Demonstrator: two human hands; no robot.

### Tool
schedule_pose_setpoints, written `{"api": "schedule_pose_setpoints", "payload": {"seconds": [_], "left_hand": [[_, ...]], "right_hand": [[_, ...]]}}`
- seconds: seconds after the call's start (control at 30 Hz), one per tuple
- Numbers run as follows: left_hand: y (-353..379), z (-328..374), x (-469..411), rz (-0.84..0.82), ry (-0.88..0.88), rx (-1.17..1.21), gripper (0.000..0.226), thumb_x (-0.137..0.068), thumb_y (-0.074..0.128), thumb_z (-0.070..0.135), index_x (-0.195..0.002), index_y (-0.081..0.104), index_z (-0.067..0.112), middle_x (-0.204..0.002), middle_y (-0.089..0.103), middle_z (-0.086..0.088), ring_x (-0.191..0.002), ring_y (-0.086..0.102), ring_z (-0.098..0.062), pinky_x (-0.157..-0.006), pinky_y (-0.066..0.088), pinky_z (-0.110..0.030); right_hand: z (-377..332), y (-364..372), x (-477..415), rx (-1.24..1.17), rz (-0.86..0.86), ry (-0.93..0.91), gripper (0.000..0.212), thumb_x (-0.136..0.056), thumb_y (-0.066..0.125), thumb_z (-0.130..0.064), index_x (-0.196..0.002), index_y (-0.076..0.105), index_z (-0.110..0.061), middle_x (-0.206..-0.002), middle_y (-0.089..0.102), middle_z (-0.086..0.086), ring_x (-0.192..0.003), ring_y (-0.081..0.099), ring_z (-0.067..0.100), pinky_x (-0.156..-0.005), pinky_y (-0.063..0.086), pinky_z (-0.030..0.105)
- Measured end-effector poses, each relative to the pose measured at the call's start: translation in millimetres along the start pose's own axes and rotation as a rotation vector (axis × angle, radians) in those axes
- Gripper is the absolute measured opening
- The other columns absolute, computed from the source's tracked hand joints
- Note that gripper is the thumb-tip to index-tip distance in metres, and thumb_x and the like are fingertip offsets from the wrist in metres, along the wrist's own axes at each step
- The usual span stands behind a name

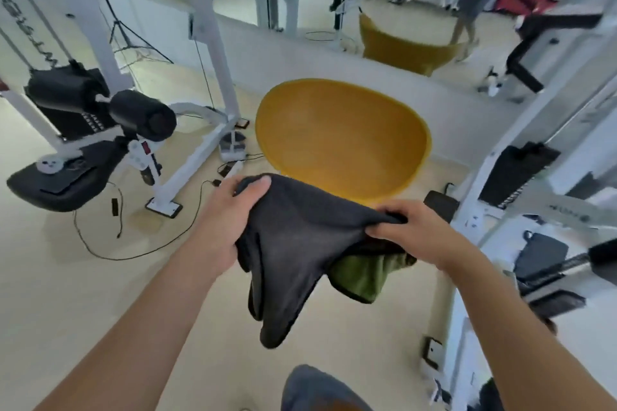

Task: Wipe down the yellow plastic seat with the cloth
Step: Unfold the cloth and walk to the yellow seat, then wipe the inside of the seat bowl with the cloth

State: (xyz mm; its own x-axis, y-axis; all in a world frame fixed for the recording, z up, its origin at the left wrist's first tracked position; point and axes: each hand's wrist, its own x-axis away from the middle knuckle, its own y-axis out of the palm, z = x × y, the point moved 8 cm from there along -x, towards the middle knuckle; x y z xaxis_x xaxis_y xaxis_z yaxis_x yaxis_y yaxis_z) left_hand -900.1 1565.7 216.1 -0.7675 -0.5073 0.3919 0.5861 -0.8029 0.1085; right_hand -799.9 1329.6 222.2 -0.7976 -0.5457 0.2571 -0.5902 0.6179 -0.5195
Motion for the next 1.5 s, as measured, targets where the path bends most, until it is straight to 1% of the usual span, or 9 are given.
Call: {"api": "schedule_pose_setpoints", "payload": {"seconds": [0.13,0.27,0.37,0.47,0.63,0.8,1.2,1.37,1.5], "left_hand": [[11.0,17.5,-78.5,-0.131,-0.022,-0.077,0.024,-0.086,0.072,0.020,-0.100,0.058,0.033,-0.098,0.066,-0.007,-0.079,0.063,-0.022,-0.075,0.053,-0.039],[35.0,39.7,-155.2,-0.114,0.430,-0.768,0.010,-0.090,0.064,0.018,-0.086,0.057,0.024,-0.087,0.061,0.005,-0.080,0.057,-0.014,-0.063,0.039,-0.016],[56.5,35.5,-204.0,-0.127,0.588,-1.038,0.010,-0.095,0.055,0.021,-0.087,0.053,0.027,-0.077,0.056,0.014,-0.068,0.050,-0.003,-0.055,0.031,-0.012],[66.0,31.4,-258.6,-0.207,0.408,-0.925,0.015,-0.099,0.050,0.023,-0.086,0.058,0.024,-0.078,0.059,0.011,-0.070,0.054,-0.006,-0.051,0.038,-0.012],[92.7,23.7,-323.4,-0.497,-0.065,-0.591,0.021,-0.093,0.062,0.027,-0.082,0.067,0.010,-0.071,0.054,-0.002,-0.063,0.048,-0.016,-0.051,0.039,-0.020],[132.0,18.7,-376.0,-0.684,-0.074,-0.648,0.024,-0.072,0.078,0.016,-0.073,0.055,0.011,-0.064,0.053,0.003,-0.060,0.049,-0.011,-0.058,0.039,-0.022],[181.4,-117.8,-579.0,-0.912,-0.306,-0.453,0.024,-0.097,0.055,0.024,-0.117,0.062,0.036,-0.113,0.069,0.003,-0.100,0.067,-0.015,-0.085,0.054,-0.032],[193.8,-223.9,-652.1,-1.164,-0.329,-0.454,0.028,-0.078,0.068,0.050,-0.081,0.069,0.022,-0.068,0.047,-0.008,-0.063,0.036,-0.026,-0.054,0.026,-0.043],[205.0,-293.8,-697.8,-1.157,-0.174,-0.528,0.019,-0.084,0.068,0.037,-0.083,0.067,0.018,-0.072,0.057,-0.008,-0.064,0.049,-0.023,-0.057,0.037,-0.037]], "right_hand": [[4.3,-10.0,-21.4,-0.125,0.002,0.134,0.020,-0.090,0.064,-0.027,-0.088,0.072,-0.009,-0.106,0.066,0.009,-0.093,0.064,0.021,-0.090,0.050,0.039],[6.3,-29.6,-64.3,0.258,0.197,0.168,0.017,-0.088,0.057,-0.047,-0.077,0.066,-0.038,-0.108,0.051,-0.018,-0.107,0.046,0.013,-0.093,0.042,0.038],[-4.2,-37.6,-112.2,0.186,0.359,0.090,0.016,-0.092,0.057,-0.022,-0.082,0.069,-0.026,-0.083,0.066,-0.008,-0.088,0.059,0.016,-0.077,0.046,0.031],[6.2,-60.3,-158.4,-0.056,0.623,0.117,0.023,-0.089,0.057,-0.006,-0.087,0.070,-0.025,-0.079,0.068,-0.012,-0.081,0.061,0.003,-0.067,0.048,0.017],[67.3,-52.0,-248.5,-1.081,0.636,0.289,0.014,-0.097,0.046,-0.001,-0.101,0.056,-0.008,-0.104,0.064,0.013,-0.098,0.062,0.027,-0.078,0.055,0.041],[108.6,-12.3,-320.6,-1.381,0.639,0.528,0.022,-0.100,0.047,-0.017,-0.113,0.063,-0.011,-0.112,0.070,0.010,-0.105,0.063,0.029,-0.082,0.053,0.047],[220.5,47.7,-503.7,-1.079,1.014,0.633,0.021,-0.093,0.062,-0.026,-0.084,0.043,-0.020,-0.074,0.050,0.012,-0.071,0.046,0.023,-0.062,0.035,0.037],[314.0,76.1,-570.4,-0.674,1.071,0.539,0.016,-0.088,0.068,-0.021,-0.073,0.063,-0.023,-0.073,0.065,-0.003,-0.070,0.057,0.013,-0.064,0.046,0.030],[364.4,88.8,-601.3,-0.262,1.103,0.408,0.023,-0.089,0.066,-0.016,-0.077,0.063,-0.035,-0.074,0.066,-0.021,-0.075,0.059,-0.004,-0.066,0.044,0.007]]}}
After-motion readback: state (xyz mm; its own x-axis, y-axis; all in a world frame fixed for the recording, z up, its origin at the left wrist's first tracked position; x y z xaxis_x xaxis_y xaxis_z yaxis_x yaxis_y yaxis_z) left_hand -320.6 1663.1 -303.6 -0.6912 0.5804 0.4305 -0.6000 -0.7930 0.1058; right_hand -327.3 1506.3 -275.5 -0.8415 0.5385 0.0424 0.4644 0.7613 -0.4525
